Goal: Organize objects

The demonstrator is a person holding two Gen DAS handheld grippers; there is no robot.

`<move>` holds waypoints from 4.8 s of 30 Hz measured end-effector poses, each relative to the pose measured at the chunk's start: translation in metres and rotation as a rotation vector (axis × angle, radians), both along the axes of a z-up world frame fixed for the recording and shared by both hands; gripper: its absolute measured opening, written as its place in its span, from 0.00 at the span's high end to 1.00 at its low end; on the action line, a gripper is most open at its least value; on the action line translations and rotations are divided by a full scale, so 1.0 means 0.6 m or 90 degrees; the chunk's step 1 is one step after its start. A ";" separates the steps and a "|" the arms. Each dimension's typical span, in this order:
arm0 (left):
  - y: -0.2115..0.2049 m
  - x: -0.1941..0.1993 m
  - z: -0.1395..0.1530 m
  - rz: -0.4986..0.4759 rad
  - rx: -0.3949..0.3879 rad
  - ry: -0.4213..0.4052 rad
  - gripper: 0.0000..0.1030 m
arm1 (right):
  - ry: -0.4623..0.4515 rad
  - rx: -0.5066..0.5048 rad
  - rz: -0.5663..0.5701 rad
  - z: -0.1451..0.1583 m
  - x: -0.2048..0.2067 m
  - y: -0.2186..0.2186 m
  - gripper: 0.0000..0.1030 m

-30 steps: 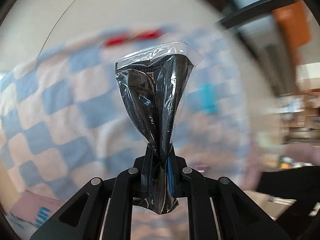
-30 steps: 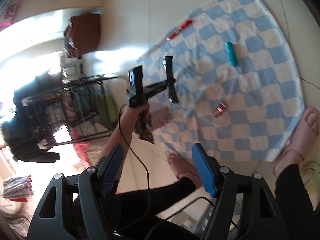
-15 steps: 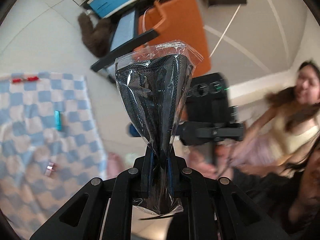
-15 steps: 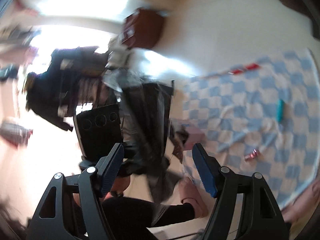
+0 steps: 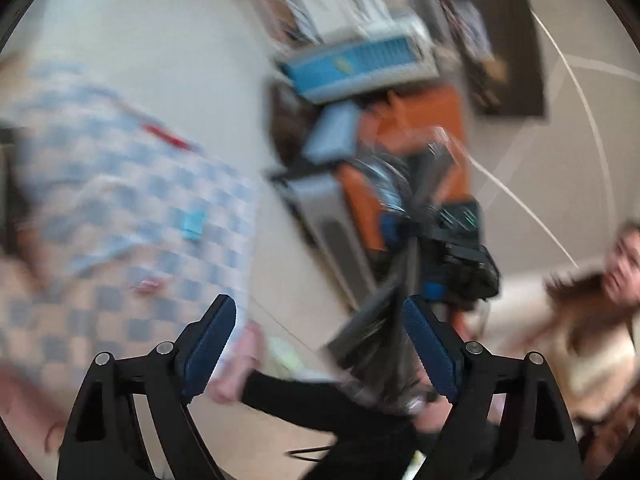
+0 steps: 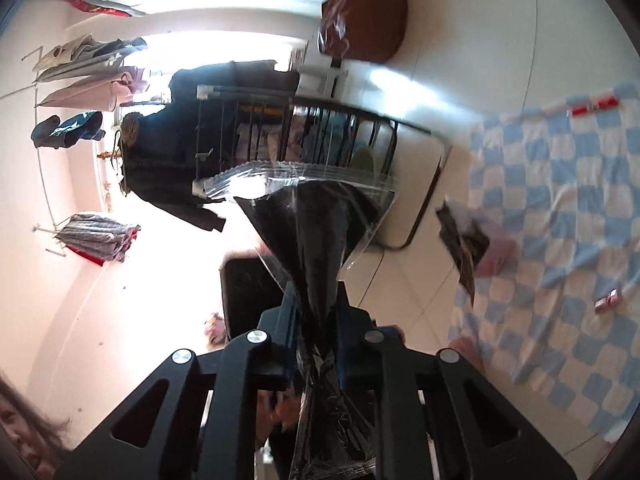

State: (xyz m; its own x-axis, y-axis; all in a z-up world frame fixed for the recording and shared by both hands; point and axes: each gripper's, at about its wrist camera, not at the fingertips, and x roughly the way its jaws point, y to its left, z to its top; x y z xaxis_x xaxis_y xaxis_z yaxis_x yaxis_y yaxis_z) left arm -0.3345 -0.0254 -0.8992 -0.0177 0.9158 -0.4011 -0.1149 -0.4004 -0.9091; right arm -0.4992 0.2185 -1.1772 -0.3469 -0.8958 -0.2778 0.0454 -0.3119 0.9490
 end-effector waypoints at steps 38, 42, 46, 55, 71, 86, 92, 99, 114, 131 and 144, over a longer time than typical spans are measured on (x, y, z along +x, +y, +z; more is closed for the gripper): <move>-0.359 0.158 0.044 0.618 -0.159 0.092 0.17 | -0.041 0.842 0.471 -0.544 -0.225 -0.673 0.78; -0.351 0.157 0.036 0.616 -0.143 0.083 0.17 | -0.029 0.804 0.457 -0.502 -0.234 -0.651 0.56; -0.339 0.167 0.022 0.624 -0.138 0.079 0.17 | 0.010 0.786 0.415 -0.448 -0.244 -0.631 0.07; -0.356 0.159 0.027 0.639 -0.125 0.047 0.17 | 0.064 0.956 0.412 -0.433 -0.220 -0.667 0.09; -0.400 0.119 0.045 0.616 -0.115 0.044 0.17 | 0.240 1.213 0.442 -0.468 -0.183 -0.703 0.09; -0.436 0.107 0.026 0.616 -0.070 -0.010 0.17 | 0.206 1.027 0.391 -0.367 -0.147 -0.717 0.07; -0.467 0.106 0.024 0.639 -0.069 -0.021 0.17 | 0.103 0.653 0.396 -0.345 -0.104 -0.703 0.07; -0.469 0.101 0.020 0.638 -0.071 -0.036 0.17 | 0.074 0.687 0.483 -0.465 -0.045 -0.761 0.09; -0.490 0.087 0.007 0.632 -0.035 -0.082 0.17 | -0.025 0.881 0.573 -0.646 -0.051 -0.749 0.04; -0.489 0.080 -0.001 0.626 -0.008 -0.112 0.17 | 0.093 0.845 0.656 -0.564 -0.072 -0.743 0.89; -0.501 0.092 -0.014 0.666 0.004 -0.135 0.17 | 0.194 0.825 0.695 -0.200 -0.166 -0.574 0.89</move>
